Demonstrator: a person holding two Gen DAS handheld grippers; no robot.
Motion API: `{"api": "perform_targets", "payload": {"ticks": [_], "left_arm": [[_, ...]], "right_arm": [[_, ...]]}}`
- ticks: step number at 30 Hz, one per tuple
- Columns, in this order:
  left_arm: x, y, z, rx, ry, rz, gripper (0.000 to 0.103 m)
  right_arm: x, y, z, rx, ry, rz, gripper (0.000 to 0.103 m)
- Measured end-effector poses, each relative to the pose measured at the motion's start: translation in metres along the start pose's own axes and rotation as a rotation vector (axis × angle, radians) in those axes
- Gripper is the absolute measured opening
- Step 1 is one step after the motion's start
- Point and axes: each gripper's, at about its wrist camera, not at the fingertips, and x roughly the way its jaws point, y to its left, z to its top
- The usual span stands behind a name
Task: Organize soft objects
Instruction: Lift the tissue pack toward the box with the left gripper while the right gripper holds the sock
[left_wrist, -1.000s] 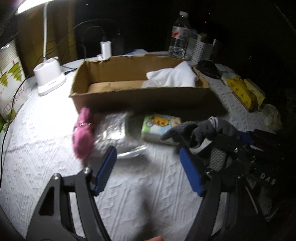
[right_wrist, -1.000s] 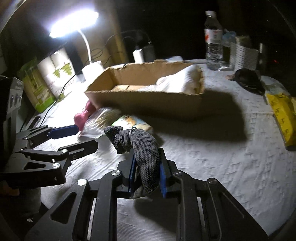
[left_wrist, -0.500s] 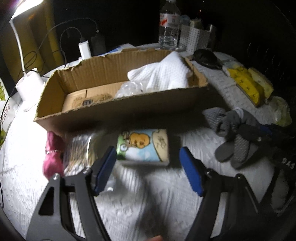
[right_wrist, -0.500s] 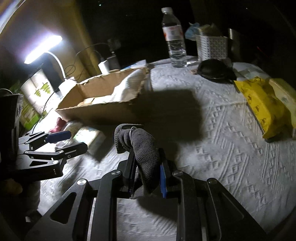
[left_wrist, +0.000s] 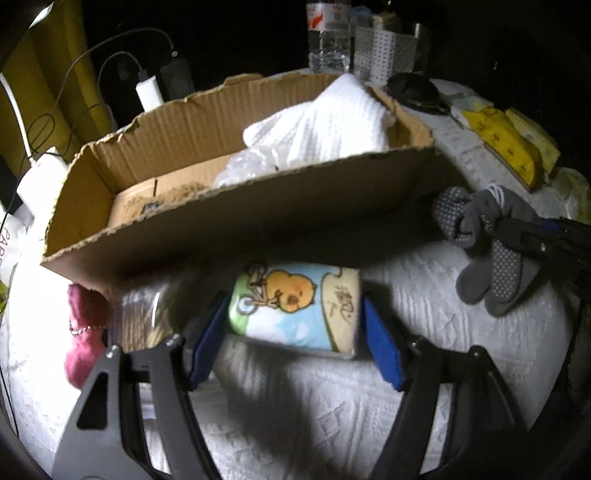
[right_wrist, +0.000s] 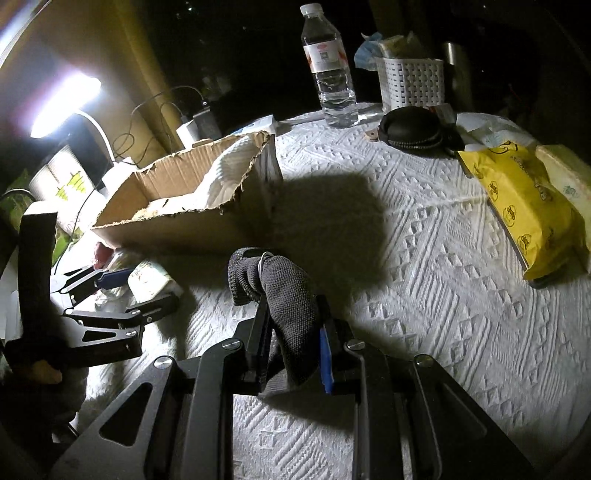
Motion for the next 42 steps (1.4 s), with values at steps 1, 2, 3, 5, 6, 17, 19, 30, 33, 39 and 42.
{"api": "perform_targets", "payload": {"ticks": [1,2,3,5,6,17,19,30,33,39,42], "left_arm": [[-0.002,0.0,-0.001,0.004,-0.005,-0.005,0.069],[-0.004,0.0,-0.001,0.007,-0.011,-0.013,0.069],[-0.006,0.0,-0.002,0.008,-0.016,-0.02,0.069],[-0.012,0.0,-0.002,0.006,-0.027,-0.029,0.069],[-0.015,0.001,-0.002,0.004,-0.034,-0.033,0.069],[-0.049,0.021,-0.007,-0.035,-0.103,-0.06,0.069],[-0.055,0.026,-0.009,-0.044,-0.116,-0.061,0.069],[-0.084,0.058,-0.008,-0.094,-0.182,-0.044,0.069],[-0.089,0.068,-0.005,-0.108,-0.195,-0.038,0.069],[-0.099,0.088,0.0,-0.133,-0.221,-0.019,0.069],[-0.101,0.097,0.003,-0.141,-0.231,-0.014,0.069]], "right_arm": [[0.0,0.001,0.001,-0.003,-0.002,0.001,0.023],[-0.001,0.003,0.001,-0.007,-0.004,0.001,0.023],[-0.002,0.005,0.002,-0.01,-0.006,0.001,0.023],[-0.006,0.011,0.004,-0.022,-0.013,0.0,0.023],[-0.007,0.012,0.004,-0.025,-0.014,0.0,0.023],[-0.019,0.048,0.013,-0.088,-0.037,0.002,0.023],[-0.02,0.056,0.014,-0.1,-0.04,0.006,0.023],[-0.024,0.095,0.03,-0.162,-0.066,0.022,0.023],[-0.025,0.106,0.037,-0.179,-0.076,0.028,0.023],[-0.024,0.124,0.049,-0.207,-0.089,0.042,0.023],[-0.022,0.133,0.055,-0.222,-0.093,0.048,0.023]]}}
